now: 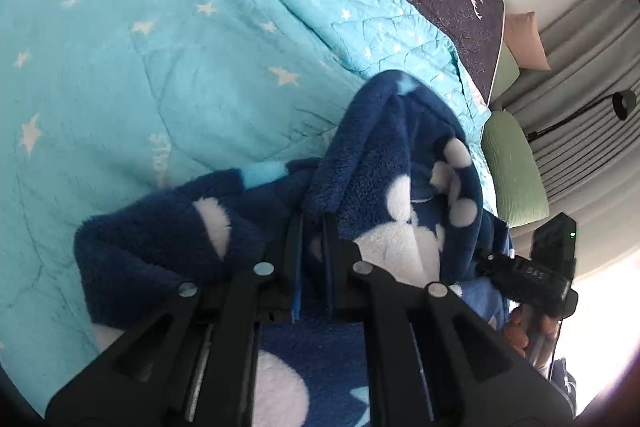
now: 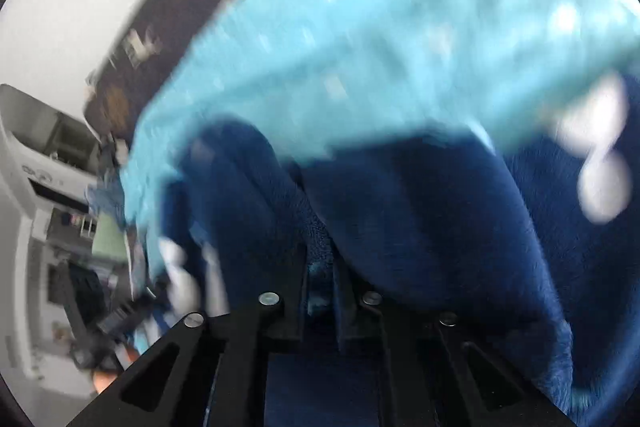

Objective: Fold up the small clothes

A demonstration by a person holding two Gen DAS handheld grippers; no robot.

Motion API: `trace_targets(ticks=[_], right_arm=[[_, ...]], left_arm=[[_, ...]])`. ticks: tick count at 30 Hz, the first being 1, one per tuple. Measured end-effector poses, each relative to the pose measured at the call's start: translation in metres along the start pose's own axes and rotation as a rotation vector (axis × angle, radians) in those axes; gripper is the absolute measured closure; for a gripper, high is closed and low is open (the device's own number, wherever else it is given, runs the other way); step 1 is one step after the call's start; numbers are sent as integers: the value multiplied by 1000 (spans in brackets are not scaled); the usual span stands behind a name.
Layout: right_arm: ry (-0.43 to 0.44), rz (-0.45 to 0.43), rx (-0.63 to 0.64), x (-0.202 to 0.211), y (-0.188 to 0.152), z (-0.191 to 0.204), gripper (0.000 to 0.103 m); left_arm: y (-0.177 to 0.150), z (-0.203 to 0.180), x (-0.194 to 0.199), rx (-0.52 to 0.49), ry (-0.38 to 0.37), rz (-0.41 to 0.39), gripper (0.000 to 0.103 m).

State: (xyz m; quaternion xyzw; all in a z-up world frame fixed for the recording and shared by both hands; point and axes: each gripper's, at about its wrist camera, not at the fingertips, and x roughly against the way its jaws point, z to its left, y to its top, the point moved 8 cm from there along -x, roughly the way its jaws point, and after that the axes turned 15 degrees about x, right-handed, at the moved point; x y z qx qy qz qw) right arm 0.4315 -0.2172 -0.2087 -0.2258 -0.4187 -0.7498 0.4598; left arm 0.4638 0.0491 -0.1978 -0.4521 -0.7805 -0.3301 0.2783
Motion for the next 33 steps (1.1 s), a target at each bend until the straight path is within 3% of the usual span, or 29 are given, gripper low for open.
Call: trace_targets(ticks=[4, 6, 8, 10, 11, 13, 14, 16, 17, 19, 21, 24, 26, 28, 30, 33], right_arm=[[-111, -8, 80, 14, 7, 17, 81], [-246, -81, 144, 33, 15, 29, 77], [-287, -146, 209, 44, 24, 44, 76], [-199, -190, 217, 44, 28, 61, 76], [-107, -206, 178, 40, 31, 67, 82], [-17, -174, 116, 22, 36, 70, 93], [-6, -145, 104, 9, 37, 69, 96], [-85, -61, 87, -22, 34, 51, 98], [-136, -29, 80, -36, 31, 36, 103], [-65, -70, 51, -42, 27, 24, 103], [-47, -73, 54, -34, 24, 22, 103], [-71, -68, 100, -8, 19, 29, 96], [-50, -102, 105, 28, 13, 28, 86], [-85, -161, 104, 70, 2, 9, 76], [-142, -208, 82, 98, -1, -10, 63], [-219, -272, -76, 148, -17, -81, 59]], left_arm=[[-2, -23, 14, -56, 50, -45, 90], [0, -40, 28, -85, 18, -84, 88], [0, -56, 35, -95, -29, -107, 87], [1, -72, 33, -111, -64, -112, 87], [2, -79, 28, -125, -65, -111, 87], [3, -87, 10, -150, -41, -102, 84], [5, -83, -4, -170, 10, -101, 81], [7, -56, -30, -185, 161, -93, 83], [5, -44, -40, -171, 121, -66, 83], [5, -39, -33, -130, 43, -86, 83], [2, -41, -26, -126, 56, -87, 83], [-14, -60, -6, -208, 110, -109, 70], [-29, -76, 16, -252, 72, -130, 51], [-45, -88, 36, -278, 39, -160, 42], [-62, -94, 48, -301, 10, -157, 41], [-79, -95, 50, -299, 21, -121, 41]])
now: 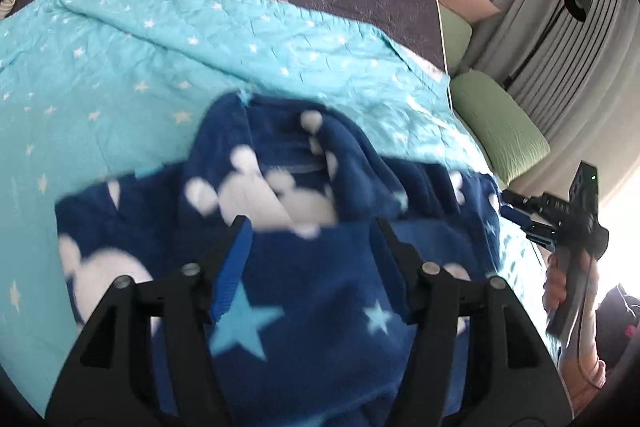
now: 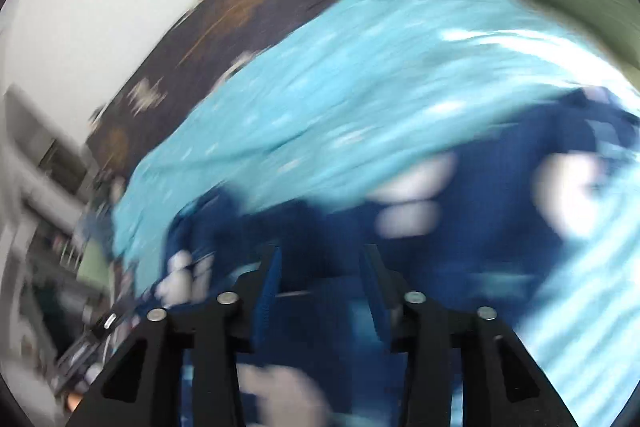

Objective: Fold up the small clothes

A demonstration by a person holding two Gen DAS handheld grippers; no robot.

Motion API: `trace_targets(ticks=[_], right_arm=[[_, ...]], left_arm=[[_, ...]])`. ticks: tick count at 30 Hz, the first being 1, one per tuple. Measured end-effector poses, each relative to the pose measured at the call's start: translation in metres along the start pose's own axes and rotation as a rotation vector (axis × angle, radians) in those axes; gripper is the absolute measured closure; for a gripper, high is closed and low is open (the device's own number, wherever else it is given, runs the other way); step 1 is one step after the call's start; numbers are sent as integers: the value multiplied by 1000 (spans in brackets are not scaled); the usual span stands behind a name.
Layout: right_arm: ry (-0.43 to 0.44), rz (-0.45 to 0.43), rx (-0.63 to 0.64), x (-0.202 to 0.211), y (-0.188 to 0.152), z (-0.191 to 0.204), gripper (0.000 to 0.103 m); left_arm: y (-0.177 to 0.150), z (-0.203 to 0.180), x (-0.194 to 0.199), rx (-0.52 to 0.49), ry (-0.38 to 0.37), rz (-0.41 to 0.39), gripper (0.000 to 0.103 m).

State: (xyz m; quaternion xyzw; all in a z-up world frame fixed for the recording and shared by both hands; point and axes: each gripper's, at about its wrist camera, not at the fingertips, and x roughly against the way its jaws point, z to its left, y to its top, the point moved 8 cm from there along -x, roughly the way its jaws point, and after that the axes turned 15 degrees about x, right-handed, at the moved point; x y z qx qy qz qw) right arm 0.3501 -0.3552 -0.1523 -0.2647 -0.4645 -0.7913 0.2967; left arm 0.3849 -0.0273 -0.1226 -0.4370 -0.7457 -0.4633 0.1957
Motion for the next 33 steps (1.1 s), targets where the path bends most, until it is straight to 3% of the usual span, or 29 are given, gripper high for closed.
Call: trace_targets(ticks=[1, 4, 6, 11, 14, 20, 22, 23, 24, 28, 30, 33], right_arm=[[-11, -16, -130, 11, -3, -41, 59], [46, -64, -395, 31, -17, -118, 58], [60, -82, -521, 33, -28, -161, 54], [104, -98, -647, 16, -39, -208, 47], [143, -155, -692, 2, -24, -221, 44], [47, -225, -763, -13, 2, -245, 41], [4, -255, -807, -13, 2, -254, 46], [-11, -251, -806, -12, 2, -254, 64], [-27, -243, -795, -13, 4, -257, 98], [-30, -299, -699, 6, 22, -242, 97], [-18, -308, -553, 22, 39, -210, 97], [58, -336, -276, 49, 66, -124, 97]], left_arm=[[-6, -1, 0, -1, 4, 10, 41], [-21, -5, -4, -3, 0, 44, 41], [-28, -9, -6, -3, -5, 57, 41], [-49, -16, -12, -22, 0, 96, 41], [-56, -17, -6, -41, -1, 95, 40], [-63, -10, -3, -65, 25, 78, 37], [-66, -7, -6, -69, 37, 86, 37], [-67, -5, -8, -70, 44, 89, 37], [-67, -3, -10, -68, 49, 92, 37], [-66, 0, -12, -54, 45, 90, 37], [-64, 0, -13, -39, 40, 88, 37], [-61, 1, -13, 9, 25, 81, 37]])
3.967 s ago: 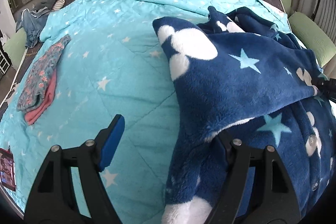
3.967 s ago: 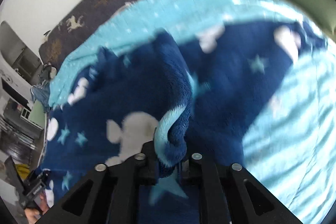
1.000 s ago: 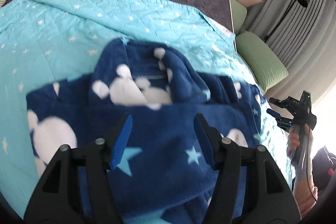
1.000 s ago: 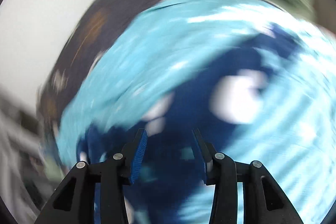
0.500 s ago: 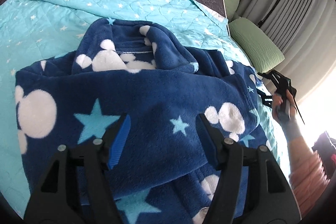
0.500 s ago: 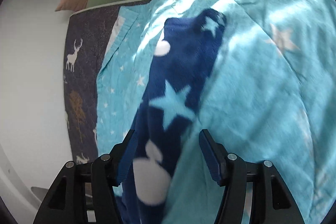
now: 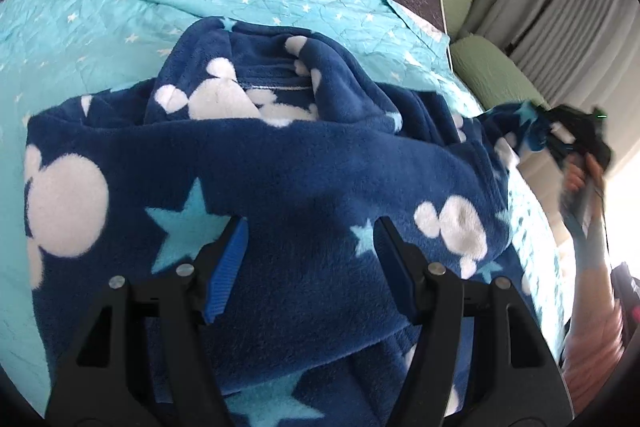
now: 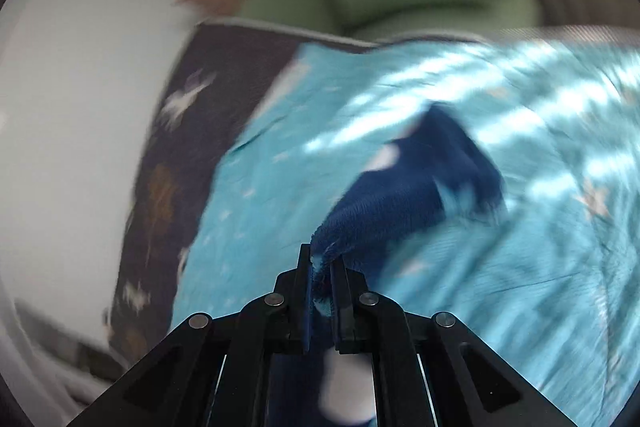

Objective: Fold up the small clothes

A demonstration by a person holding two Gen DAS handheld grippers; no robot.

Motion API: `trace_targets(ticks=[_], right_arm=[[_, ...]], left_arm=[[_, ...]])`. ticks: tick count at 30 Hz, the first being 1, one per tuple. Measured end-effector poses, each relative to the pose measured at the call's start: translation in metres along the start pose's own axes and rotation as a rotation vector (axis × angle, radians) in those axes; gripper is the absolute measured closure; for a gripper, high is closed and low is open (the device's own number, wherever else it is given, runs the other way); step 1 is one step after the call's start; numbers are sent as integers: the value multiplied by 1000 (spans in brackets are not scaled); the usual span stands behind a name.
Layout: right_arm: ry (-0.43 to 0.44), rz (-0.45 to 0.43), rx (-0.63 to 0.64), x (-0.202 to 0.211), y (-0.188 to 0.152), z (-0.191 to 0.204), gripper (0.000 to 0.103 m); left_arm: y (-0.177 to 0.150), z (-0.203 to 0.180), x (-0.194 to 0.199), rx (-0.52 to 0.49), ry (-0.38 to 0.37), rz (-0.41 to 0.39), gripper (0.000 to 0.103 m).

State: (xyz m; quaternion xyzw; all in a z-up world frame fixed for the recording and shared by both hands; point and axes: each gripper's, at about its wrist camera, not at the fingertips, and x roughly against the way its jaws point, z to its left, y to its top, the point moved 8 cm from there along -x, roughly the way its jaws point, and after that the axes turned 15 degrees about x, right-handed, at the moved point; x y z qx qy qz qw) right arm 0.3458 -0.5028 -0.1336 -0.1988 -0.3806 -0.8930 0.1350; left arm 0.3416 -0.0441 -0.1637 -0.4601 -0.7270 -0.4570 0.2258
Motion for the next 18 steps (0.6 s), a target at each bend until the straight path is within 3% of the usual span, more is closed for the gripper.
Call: trace_targets(ticks=[3, 5, 6, 8, 11, 13, 16, 18], right_arm=[[161, 15, 278, 20, -26, 112, 97], [249, 67, 548, 35, -81, 192, 96], [282, 98, 605, 37, -100, 209, 95], [376, 244, 729, 36, -171, 247, 95], [397, 465, 791, 22, -256, 253, 87], [357, 553, 818, 15, -293, 243, 81], [324, 584, 864, 14, -305, 230, 75], [330, 574, 854, 23, -294, 224, 60]], left_arm=[[1, 2, 4, 23, -21, -5, 37], [0, 8, 10, 29, -18, -19, 37], [1, 15, 14, 35, -3, -29, 37], [2, 32, 20, 63, 35, -44, 37], [1, 57, 27, 152, 11, -32, 37], [-1, 65, 30, 186, -12, -17, 37], [-4, 63, 35, 169, -19, -18, 34], [-5, 58, 38, 174, -50, -16, 27]])
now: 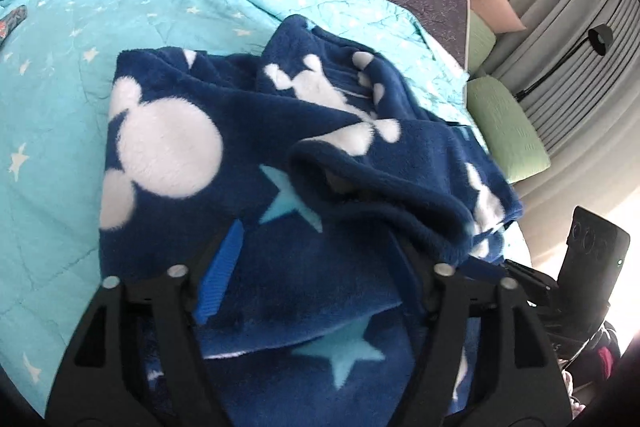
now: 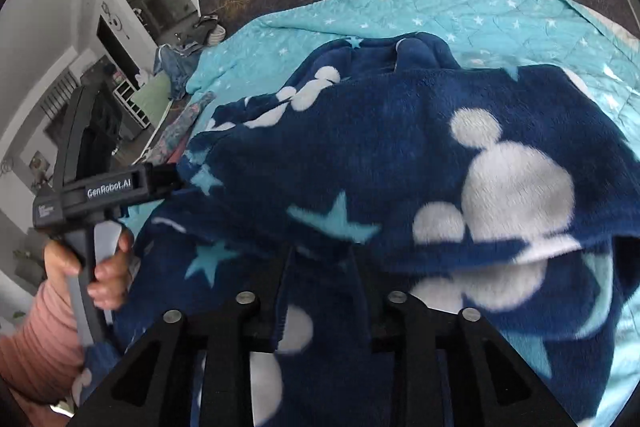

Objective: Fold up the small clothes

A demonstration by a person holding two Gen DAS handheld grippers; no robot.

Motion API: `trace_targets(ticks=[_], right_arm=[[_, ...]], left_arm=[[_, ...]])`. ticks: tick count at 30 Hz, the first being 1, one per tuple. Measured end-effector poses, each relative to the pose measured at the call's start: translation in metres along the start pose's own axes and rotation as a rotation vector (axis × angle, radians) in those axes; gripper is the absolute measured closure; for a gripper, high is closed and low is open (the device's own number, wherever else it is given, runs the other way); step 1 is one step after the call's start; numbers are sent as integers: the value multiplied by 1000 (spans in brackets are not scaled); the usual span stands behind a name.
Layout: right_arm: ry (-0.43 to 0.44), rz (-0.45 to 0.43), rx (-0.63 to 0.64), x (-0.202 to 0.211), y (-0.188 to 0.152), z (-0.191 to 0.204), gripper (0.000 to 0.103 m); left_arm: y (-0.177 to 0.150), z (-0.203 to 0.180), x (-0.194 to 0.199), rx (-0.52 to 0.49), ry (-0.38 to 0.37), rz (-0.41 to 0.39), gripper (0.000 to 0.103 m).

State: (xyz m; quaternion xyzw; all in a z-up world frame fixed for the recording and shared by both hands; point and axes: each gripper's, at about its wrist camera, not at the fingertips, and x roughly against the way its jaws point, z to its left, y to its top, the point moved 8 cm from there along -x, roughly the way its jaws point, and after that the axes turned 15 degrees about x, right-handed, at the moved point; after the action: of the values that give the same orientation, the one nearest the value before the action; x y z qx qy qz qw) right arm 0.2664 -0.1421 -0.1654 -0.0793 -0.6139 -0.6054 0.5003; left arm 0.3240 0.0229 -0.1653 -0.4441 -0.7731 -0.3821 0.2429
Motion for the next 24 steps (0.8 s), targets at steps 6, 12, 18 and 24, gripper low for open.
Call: trace_targets(ticks=[6, 12, 18, 24], right_arm=[[-45, -33, -46, 26, 0, -23, 51], [-44, -30, -162, 17, -10, -44, 50], [-59, -21, -158, 14, -17, -47, 50], [-128, -54, -117, 32, -14, -50, 50]], left_arm=[[-10, -10, 1, 64, -138, 57, 18], [-15, -24, 7, 83, -204, 85, 18], [-7, -30, -4, 124, -214, 114, 18], [-11, -29, -27, 129, -170, 174, 90]])
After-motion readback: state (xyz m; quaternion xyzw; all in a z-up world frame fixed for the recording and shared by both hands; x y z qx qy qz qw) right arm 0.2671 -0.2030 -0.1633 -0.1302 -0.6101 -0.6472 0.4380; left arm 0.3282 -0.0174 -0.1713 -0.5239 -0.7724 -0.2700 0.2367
